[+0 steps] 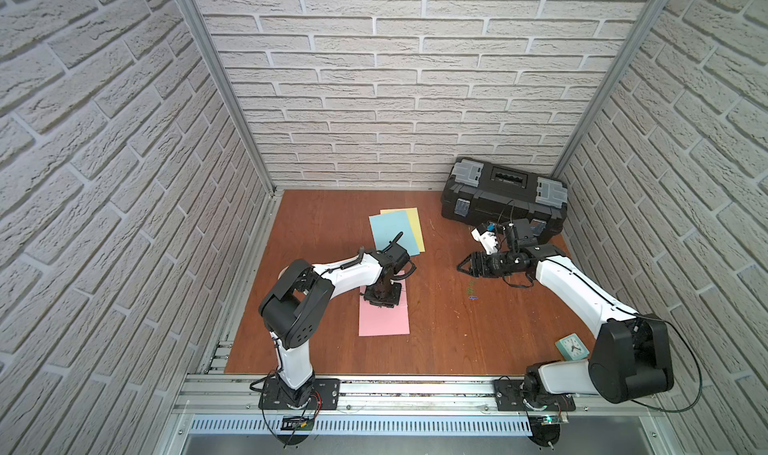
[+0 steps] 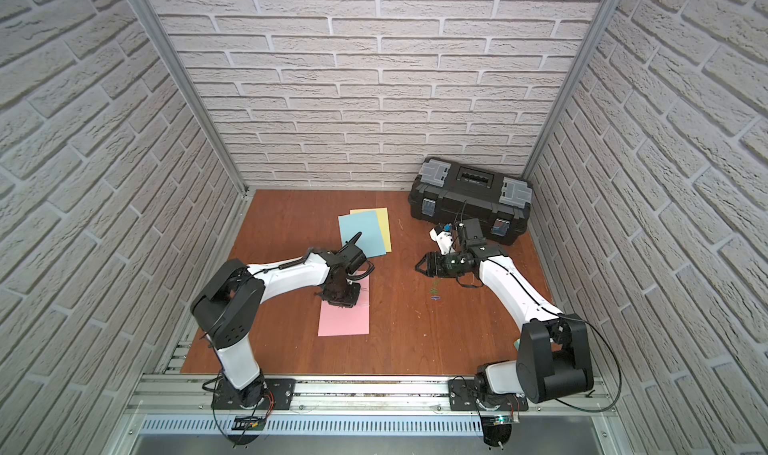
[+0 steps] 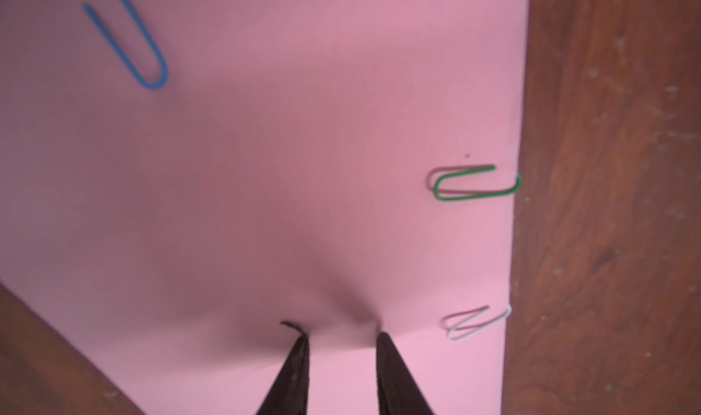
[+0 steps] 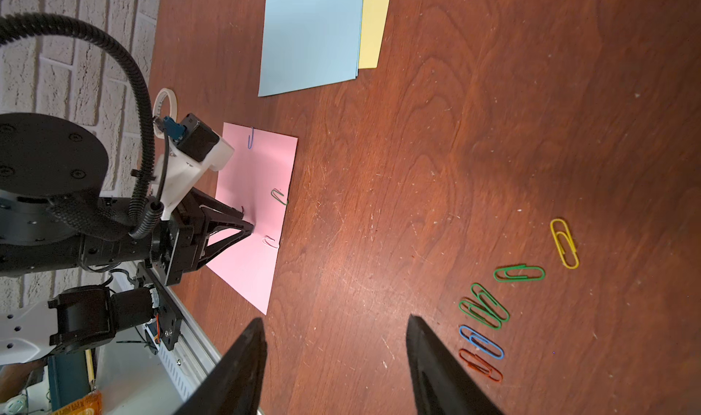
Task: Unclip the paperclips from the documents
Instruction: Move the document to the center of the board.
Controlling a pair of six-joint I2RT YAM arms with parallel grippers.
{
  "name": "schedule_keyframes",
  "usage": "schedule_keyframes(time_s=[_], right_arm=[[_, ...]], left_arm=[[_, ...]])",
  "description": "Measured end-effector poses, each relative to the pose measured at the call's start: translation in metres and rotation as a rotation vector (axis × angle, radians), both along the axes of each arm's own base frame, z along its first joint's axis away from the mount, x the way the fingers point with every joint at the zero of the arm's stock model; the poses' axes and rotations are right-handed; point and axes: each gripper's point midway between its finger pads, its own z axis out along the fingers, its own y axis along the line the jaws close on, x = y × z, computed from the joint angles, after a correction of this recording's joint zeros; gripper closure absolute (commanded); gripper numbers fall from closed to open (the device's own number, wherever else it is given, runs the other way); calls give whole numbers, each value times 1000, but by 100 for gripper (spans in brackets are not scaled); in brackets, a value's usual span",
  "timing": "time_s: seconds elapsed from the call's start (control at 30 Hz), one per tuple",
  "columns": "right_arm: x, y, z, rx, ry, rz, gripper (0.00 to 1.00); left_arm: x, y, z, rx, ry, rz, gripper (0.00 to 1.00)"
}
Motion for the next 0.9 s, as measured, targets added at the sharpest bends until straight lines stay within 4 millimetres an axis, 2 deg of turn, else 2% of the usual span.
schedule_keyframes(time_s=[0.27,0.43,0.5,0.57,0.73,0.8,0.9], right_arm=[[-2,8,-3,9,17,11,40],[0,14,-11,11,35,23,40],[0,17,-16,11,50,30,40],[-1,20,-19,11,59,36,39],[0,28,-20,15,59,50,39],[0,31,-21,16,59,57,39],[-1,35,-22,17,58,68,39]], left_arm=[[3,-15,11,-48,15,-38,45],[5,-12,35,-105,-51,-34,40],[4,-2,45,-138,-85,-9,38],[5,18,49,-158,-107,51,35],[10,70,36,-136,-113,207,31],[10,80,27,-131,-104,239,31],[9,85,17,-144,-87,263,31]])
